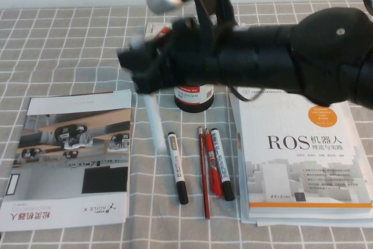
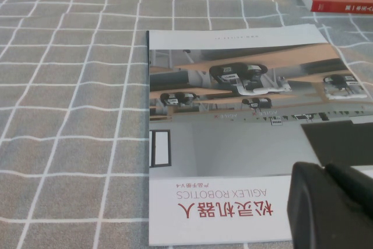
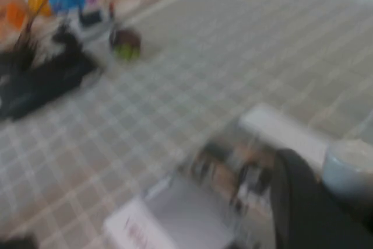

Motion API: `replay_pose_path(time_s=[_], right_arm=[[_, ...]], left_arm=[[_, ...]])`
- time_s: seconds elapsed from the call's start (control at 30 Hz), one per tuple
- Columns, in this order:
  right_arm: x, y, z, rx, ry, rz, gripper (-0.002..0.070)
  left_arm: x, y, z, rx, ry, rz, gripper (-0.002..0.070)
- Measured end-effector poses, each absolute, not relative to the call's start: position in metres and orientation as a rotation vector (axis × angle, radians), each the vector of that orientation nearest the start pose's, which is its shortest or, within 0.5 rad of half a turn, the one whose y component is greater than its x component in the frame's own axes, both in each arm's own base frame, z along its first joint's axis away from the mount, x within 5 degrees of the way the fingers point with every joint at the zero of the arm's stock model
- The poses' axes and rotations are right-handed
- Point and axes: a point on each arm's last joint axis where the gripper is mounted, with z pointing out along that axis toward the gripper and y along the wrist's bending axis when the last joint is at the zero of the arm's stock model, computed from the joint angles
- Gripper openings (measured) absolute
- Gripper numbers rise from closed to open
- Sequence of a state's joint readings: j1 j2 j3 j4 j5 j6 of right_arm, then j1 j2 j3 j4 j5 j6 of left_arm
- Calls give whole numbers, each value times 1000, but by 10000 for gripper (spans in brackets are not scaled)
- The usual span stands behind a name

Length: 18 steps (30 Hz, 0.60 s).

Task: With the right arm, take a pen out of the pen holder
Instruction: 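Take a marker out of the pen holder and lay it on the table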

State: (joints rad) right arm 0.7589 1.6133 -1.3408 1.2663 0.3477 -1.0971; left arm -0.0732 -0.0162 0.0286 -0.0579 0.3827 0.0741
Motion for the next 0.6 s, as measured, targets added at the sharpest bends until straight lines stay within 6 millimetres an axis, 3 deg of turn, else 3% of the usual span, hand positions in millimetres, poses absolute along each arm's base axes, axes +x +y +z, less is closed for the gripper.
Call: replay_pose_path(time_s=[0.13,0.33,0.6], right_arm=[[260,271,335,-816,2023,947,83],[268,253,303,-712,2387,776,83],[292,258,260,-556,2578,628,83]], left_arm=[[52,-6,170,103,1876,-57,-3],[52,-6,170,103,1876,-57,-3],[52,-6,170,103,1876,-57,-3]])
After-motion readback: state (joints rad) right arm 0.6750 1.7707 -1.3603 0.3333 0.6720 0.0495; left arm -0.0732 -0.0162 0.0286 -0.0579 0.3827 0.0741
